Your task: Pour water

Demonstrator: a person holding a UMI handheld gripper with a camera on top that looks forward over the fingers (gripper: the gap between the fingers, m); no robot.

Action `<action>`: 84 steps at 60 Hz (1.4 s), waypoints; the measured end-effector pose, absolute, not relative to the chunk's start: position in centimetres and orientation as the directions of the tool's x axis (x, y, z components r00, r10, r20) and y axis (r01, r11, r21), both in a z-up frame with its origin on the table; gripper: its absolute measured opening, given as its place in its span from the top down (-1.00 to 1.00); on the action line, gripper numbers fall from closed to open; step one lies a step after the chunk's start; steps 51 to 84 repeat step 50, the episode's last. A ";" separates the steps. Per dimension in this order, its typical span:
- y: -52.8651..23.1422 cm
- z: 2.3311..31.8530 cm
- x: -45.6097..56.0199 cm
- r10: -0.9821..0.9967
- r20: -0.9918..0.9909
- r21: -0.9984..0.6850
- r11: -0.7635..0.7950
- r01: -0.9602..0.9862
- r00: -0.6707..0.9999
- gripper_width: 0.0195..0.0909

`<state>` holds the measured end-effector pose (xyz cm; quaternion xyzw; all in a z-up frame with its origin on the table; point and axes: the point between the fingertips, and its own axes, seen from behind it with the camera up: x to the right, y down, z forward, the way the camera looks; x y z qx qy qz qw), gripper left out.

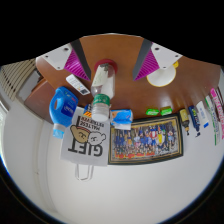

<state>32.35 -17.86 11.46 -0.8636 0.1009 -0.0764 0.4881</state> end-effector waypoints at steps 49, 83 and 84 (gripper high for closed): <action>-36.0 21.9 13.5 -0.209 0.060 -0.835 -0.546 -0.066 0.976 -0.85; -36.0 21.8 13.6 -0.213 0.060 -0.837 -0.543 -0.067 0.975 -0.84; -36.0 21.8 13.6 -0.213 0.060 -0.837 -0.543 -0.067 0.975 -0.84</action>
